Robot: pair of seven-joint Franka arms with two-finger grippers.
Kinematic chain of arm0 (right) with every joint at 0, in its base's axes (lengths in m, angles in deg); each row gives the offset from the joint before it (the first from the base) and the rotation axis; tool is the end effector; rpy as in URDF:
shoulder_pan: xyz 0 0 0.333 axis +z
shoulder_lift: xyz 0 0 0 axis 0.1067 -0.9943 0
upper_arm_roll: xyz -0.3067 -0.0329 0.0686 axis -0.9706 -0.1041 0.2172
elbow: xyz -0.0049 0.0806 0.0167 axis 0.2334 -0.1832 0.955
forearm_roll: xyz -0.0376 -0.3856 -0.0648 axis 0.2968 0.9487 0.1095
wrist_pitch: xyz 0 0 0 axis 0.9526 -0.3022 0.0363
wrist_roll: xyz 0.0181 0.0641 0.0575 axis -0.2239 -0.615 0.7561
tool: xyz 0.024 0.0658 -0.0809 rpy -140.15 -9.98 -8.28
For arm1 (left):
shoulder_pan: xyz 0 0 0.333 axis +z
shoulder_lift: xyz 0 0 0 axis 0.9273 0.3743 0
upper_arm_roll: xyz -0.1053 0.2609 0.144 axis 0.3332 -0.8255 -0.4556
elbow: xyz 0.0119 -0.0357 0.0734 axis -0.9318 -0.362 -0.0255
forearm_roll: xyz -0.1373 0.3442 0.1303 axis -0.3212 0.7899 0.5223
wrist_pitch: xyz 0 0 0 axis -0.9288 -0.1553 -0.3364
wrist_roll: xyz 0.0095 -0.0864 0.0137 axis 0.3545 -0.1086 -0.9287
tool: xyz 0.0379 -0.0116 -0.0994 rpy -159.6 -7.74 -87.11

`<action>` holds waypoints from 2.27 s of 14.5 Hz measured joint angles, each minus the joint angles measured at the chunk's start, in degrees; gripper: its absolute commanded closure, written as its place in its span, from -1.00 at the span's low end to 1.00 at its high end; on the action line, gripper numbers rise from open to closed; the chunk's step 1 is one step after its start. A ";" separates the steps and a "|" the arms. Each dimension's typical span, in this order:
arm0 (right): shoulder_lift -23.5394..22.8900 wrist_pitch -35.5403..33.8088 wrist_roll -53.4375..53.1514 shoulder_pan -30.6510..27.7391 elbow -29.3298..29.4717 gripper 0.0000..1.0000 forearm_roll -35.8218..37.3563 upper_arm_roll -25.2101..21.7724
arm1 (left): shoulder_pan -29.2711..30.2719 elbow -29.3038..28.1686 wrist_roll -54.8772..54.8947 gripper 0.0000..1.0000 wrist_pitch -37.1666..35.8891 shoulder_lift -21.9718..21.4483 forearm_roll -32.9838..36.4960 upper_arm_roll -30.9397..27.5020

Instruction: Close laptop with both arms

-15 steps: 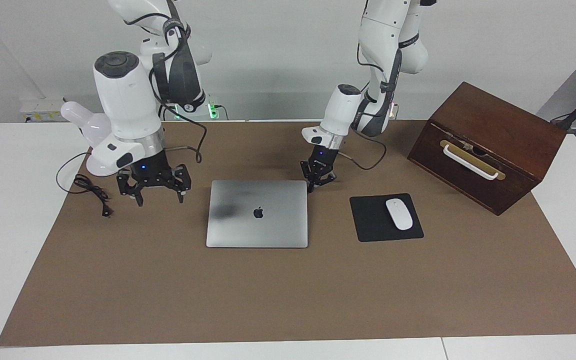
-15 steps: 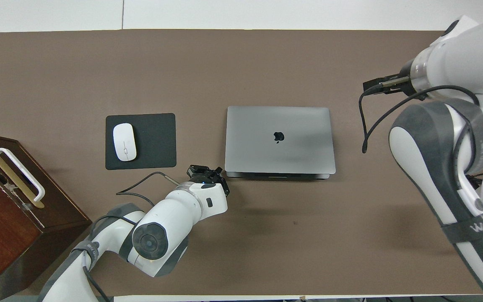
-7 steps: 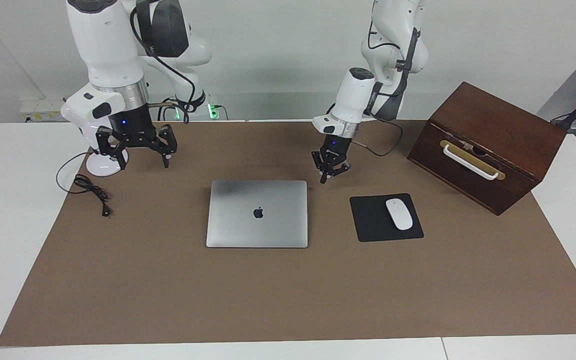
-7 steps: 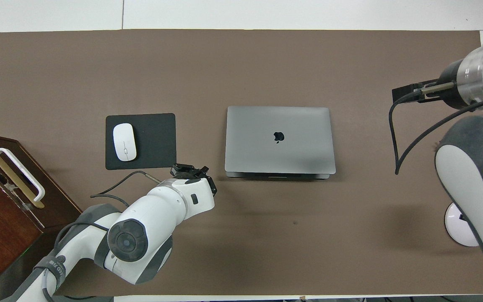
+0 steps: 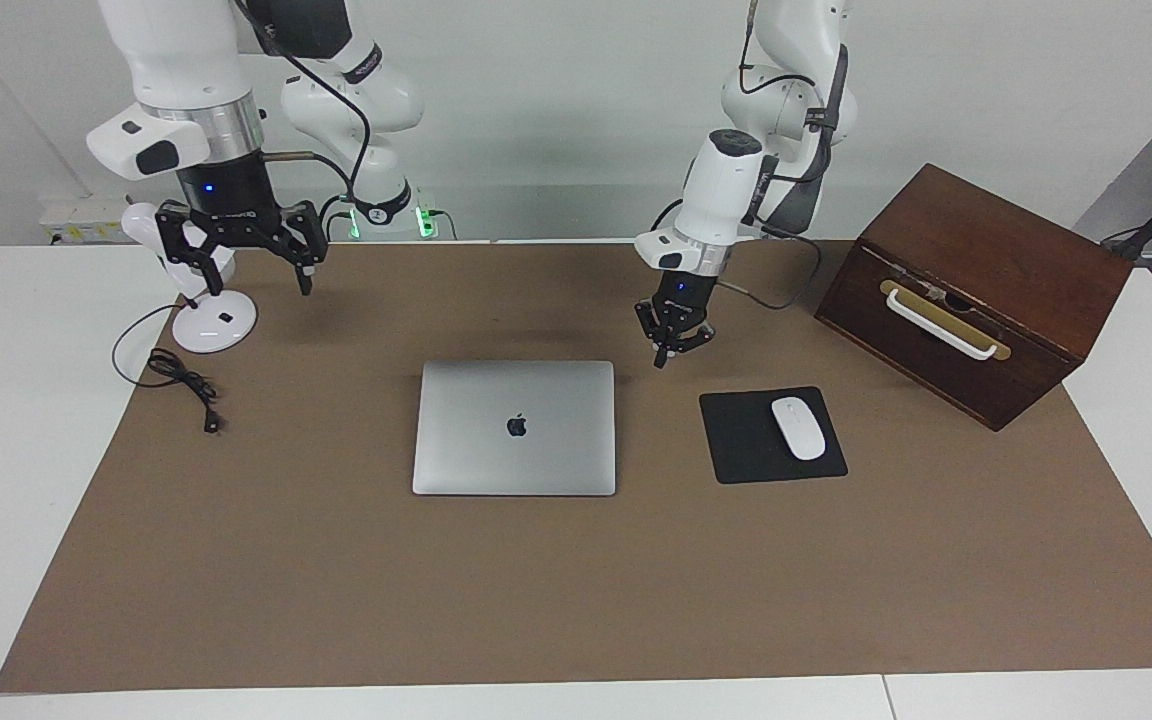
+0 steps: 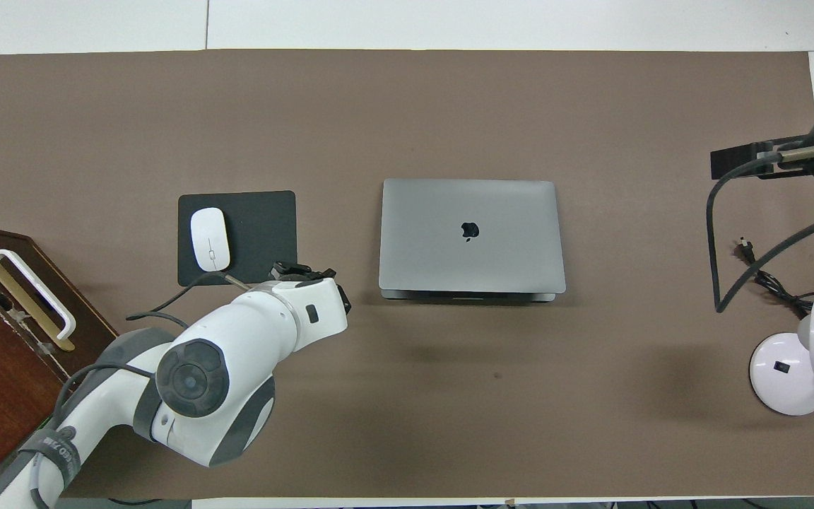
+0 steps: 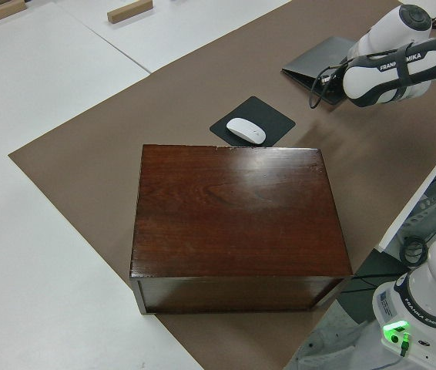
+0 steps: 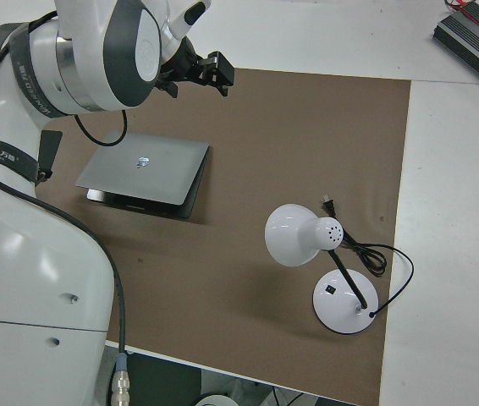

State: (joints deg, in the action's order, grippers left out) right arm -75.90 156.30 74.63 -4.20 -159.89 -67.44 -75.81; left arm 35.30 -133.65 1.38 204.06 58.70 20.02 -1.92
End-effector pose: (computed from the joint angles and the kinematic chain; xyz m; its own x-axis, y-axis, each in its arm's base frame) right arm 0.5635 0.0347 0.6486 0.9797 0.0302 0.1981 0.0173 -0.9977 0.0662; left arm 0.4365 -0.2762 0.3845 0.7394 -0.5433 0.3976 -0.5868 -0.8096 -0.0149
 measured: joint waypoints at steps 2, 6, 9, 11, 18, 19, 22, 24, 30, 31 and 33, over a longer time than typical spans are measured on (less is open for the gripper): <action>-0.02 -0.02 0.00 -0.31 -0.01 -1.00 -0.57 -0.64 | 1.63 1.75 1.18 1.00 -4.28 -1.67 0.00 -0.07; -0.02 -0.04 0.00 -0.30 -0.01 -1.00 -0.64 -0.71 | 5.00 5.98 4.28 1.00 -14.01 -4.76 0.00 -0.13; -0.02 -0.99 0.00 -0.30 -0.01 -1.00 -0.64 -0.70 | 6.62 8.37 5.55 1.00 -18.05 -5.84 0.00 -0.15; -0.02 -1.12 0.00 -0.29 -0.01 -1.00 -0.64 -0.68 | 7.46 9.50 6.01 1.00 -20.18 -6.45 0.00 -0.18; -0.02 -1.14 -0.01 -0.24 -0.01 -1.00 -0.85 -0.53 | 11.39 16.24 7.17 1.00 -29.67 -7.91 0.00 -0.24; -0.02 -1.14 -0.13 -0.22 -0.01 -1.00 -0.90 -0.50 | 12.26 17.56 7.94 1.00 -31.45 -8.05 0.00 -0.25; -0.04 -1.15 -1.19 -0.20 -0.01 -1.00 -2.70 -0.46 | 15.43 21.81 11.12 1.00 -37.18 -8.32 0.01 -0.30; -0.04 -1.91 -1.78 -0.20 -0.01 -1.00 -3.92 -0.46 | 18.70 24.30 14.53 1.00 -40.17 -8.42 0.02 -0.36; -0.04 -8.97 -2.23 -0.20 0.08 -1.00 -4.15 -0.46 | 25.27 27.43 18.28 -0.99 -43.37 -8.47 0.02 -0.51; -0.03 -10.03 -2.22 -0.20 0.20 -1.00 -4.08 -0.45 | 26.07 27.58 18.27 -1.00 -43.48 -8.47 0.02 -0.48; -0.03 -11.84 -2.08 -0.17 0.50 -1.00 -3.86 -0.44 | 27.63 27.73 18.14 -1.00 -43.52 -8.47 0.02 -0.50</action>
State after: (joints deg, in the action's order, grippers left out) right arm -75.93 144.46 72.55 -4.37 -159.39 -71.30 -76.25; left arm 62.94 -105.92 19.51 160.53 50.23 20.03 -2.42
